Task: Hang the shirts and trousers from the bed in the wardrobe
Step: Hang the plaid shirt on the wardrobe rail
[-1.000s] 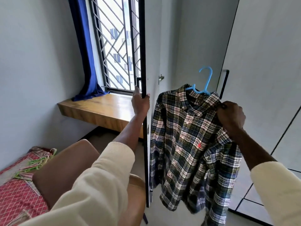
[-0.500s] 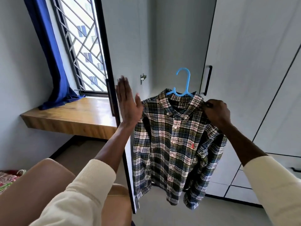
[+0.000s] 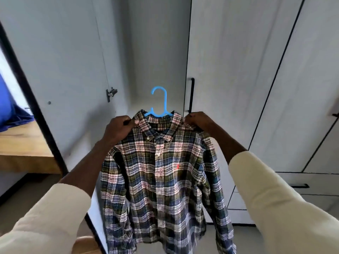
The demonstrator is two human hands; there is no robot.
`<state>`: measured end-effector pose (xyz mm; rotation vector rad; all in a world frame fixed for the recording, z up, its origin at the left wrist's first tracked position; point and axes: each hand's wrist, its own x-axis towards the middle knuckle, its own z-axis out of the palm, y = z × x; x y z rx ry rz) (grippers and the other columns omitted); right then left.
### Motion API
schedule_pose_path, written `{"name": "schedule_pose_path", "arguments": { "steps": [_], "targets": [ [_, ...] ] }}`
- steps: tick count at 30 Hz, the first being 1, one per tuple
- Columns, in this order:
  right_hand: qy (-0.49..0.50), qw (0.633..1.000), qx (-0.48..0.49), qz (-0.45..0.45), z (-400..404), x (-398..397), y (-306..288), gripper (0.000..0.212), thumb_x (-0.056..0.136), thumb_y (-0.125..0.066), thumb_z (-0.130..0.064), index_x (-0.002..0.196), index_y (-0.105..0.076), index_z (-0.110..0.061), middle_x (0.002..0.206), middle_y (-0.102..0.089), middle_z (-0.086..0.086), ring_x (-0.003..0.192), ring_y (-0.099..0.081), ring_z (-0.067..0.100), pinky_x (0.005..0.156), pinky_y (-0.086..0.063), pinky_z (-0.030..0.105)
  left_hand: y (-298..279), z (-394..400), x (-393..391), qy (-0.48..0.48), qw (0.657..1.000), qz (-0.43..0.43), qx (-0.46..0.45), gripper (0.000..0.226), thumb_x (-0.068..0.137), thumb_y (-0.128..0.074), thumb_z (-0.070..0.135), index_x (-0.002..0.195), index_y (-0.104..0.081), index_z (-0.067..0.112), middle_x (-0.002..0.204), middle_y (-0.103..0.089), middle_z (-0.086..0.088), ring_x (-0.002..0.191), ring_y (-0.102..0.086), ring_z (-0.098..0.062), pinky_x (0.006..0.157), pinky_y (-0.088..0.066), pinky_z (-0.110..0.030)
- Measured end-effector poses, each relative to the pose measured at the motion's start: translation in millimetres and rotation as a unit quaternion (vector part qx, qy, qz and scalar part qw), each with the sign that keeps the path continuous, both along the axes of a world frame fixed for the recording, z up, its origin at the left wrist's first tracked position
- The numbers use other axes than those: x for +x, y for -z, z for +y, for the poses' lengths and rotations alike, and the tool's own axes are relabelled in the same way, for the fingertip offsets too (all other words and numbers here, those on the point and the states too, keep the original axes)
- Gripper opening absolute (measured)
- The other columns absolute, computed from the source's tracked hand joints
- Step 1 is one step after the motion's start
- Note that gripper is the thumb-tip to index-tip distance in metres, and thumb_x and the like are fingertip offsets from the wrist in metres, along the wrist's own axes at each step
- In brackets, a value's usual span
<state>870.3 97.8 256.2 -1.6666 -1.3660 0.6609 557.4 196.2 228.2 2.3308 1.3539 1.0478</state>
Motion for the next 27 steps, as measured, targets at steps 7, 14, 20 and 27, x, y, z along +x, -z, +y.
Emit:
{"name": "schedule_pose_path", "arguments": {
  "steps": [7,14,20,27],
  "targets": [
    [0.080,0.991,0.064,0.090,94,53,-33,0.041,0.094,-0.063,-0.031,0.118,-0.060,0.002,0.114,-0.063,0.015,0.106,-0.058,0.027,0.088,-0.043,0.039,-25,21,26,-0.081,0.996,0.036,0.027,0.049,0.089,-0.061,0.056,0.067,-0.063,0.013,0.061,-0.059,-0.004,0.063,-0.059,-0.022,0.059,-0.040,-0.031],
    [0.084,0.976,0.073,0.185,139,62,-14,0.042,0.105,-0.037,-0.038,0.073,-0.054,-0.017,0.070,-0.057,0.003,0.065,-0.053,0.019,0.070,-0.046,0.034,-30,20,23,-0.147,0.989,0.032,0.001,0.047,0.088,-0.063,0.054,0.064,-0.061,0.014,0.064,-0.061,-0.003,0.071,-0.061,-0.027,0.066,-0.045,-0.032],
    [0.143,0.975,0.117,0.126,99,30,-8,0.046,0.106,-0.023,-0.043,0.072,-0.045,-0.021,0.071,-0.052,0.001,0.066,-0.049,0.017,0.059,-0.037,0.029,-34,-8,26,-0.190,0.981,0.003,0.027,0.040,0.087,-0.061,0.053,0.084,-0.072,0.014,0.082,-0.072,-0.007,0.082,-0.066,-0.031,0.074,-0.049,-0.034],
    [0.201,0.955,0.147,0.159,1,16,6,0.044,0.104,-0.024,-0.046,0.072,-0.044,-0.023,0.071,-0.049,-0.003,0.062,-0.044,0.012,0.056,-0.034,0.029,-40,-66,42,-0.137,0.990,-0.028,0.034,0.037,0.087,-0.063,0.047,0.080,-0.070,0.012,0.077,-0.069,-0.006,0.076,-0.064,-0.030,0.068,-0.039,-0.029]
  ]
}}
